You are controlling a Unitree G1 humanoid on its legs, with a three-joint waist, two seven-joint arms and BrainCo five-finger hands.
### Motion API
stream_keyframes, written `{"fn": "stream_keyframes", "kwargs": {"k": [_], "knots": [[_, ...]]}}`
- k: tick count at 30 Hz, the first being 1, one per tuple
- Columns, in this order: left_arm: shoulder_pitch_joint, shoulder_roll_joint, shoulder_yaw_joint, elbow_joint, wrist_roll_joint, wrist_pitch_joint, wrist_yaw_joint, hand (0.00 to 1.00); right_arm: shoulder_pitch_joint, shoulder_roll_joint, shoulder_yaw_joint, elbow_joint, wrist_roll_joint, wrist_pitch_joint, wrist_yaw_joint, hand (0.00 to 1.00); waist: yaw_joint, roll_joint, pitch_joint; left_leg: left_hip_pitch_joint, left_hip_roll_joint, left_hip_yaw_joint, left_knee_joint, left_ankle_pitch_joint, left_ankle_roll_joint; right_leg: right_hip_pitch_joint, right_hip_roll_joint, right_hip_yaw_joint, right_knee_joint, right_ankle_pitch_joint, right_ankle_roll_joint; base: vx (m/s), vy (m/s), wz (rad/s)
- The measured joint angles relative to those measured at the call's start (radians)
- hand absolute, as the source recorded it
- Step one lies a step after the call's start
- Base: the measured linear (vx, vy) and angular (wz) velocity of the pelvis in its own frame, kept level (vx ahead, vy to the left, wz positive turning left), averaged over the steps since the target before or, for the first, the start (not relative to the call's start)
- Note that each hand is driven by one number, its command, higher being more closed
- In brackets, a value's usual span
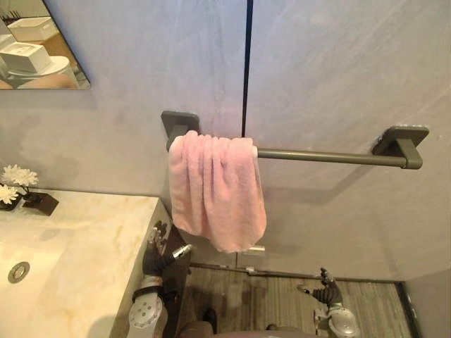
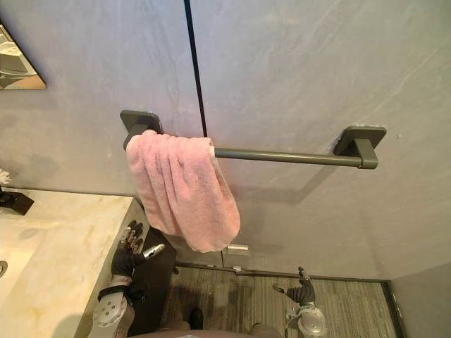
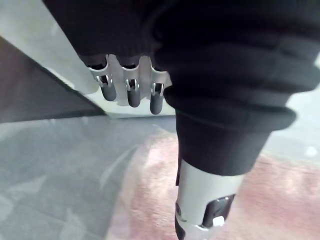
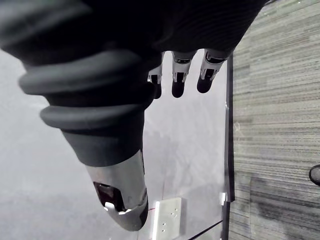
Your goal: Organize washtable
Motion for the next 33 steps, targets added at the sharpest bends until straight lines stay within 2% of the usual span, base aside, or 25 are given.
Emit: {"fn": "stream_keyframes", "kwargs": {"k": [5,8,17,18,22,29,33], "knots": [[-0.016,0.039,-0.026,-0.081,0.002,-0.039,0.0,0.0,-0.004,-0.003,0.009,0.0,0.0,-0.008,0.003,0.0,-0.001,0.002,-0.006,0.003,-0.001,-0.007,0.001,0.002,-0.001,0.009,-0.001,-0.005,-0.006,0.003,0.004,-0.04,-0.007,0.06],[-0.022,0.052,-0.036,-0.081,0.013,-0.041,0.002,0.0,-0.004,-0.012,0.029,0.0,0.0,-0.015,0.004,0.0,-0.004,0.008,-0.023,0.002,-0.001,-0.005,0.001,0.002,-0.001,0.012,0.0,-0.002,-0.021,0.01,0.006,0.0,-0.009,-0.04],[-0.141,0.08,-0.08,-0.009,0.06,-0.04,0.0,0.0,-0.048,-0.027,0.041,-0.008,0.0,-0.016,0.023,0.0,-0.009,0.012,-0.025,0.025,0.002,0.02,-0.002,0.002,-0.001,0.037,0.012,0.023,-0.053,0.034,-0.001,-0.01,-0.006,-0.09],[-0.149,0.081,-0.084,0.017,0.061,-0.038,0.0,1.0,-0.052,-0.027,0.042,-0.009,0.0,-0.016,0.024,0.0,-0.011,0.012,-0.025,0.026,0.004,0.023,-0.003,0.002,-0.001,0.037,0.014,0.026,-0.055,0.036,0.0,-0.04,-0.018,-0.08],[-0.163,0.098,-0.102,0.095,0.077,-0.022,-0.001,1.0,-0.051,-0.029,0.063,-0.055,0.0,-0.015,0.026,0.0,-0.032,0.012,-0.024,0.045,0.009,0.032,-0.024,0.005,-0.004,0.039,0.018,0.037,-0.056,0.036,0.0,-0.03,-0.016,-0.08],[-0.212,0.108,-0.111,0.141,0.101,-0.017,-0.001,1.0,-0.051,-0.04,0.089,-0.172,0.001,-0.017,0.028,0.0,-0.037,0.012,-0.024,0.055,0.012,0.047,-0.036,0.005,-0.005,0.039,0.021,0.053,-0.063,0.038,-0.001,-0.01,-0.007,-0.07],[-0.214,0.126,-0.11,0.14,0.101,-0.017,0.0,1.0,-0.05,-0.051,0.103,-0.35,0.003,-0.024,0.046,0.0,-0.051,0.012,-0.024,0.056,0.014,0.05,-0.039,0.005,-0.005,0.045,0.024,0.055,-0.082,0.047,-0.003,0.0,0.0,0.0]]}}
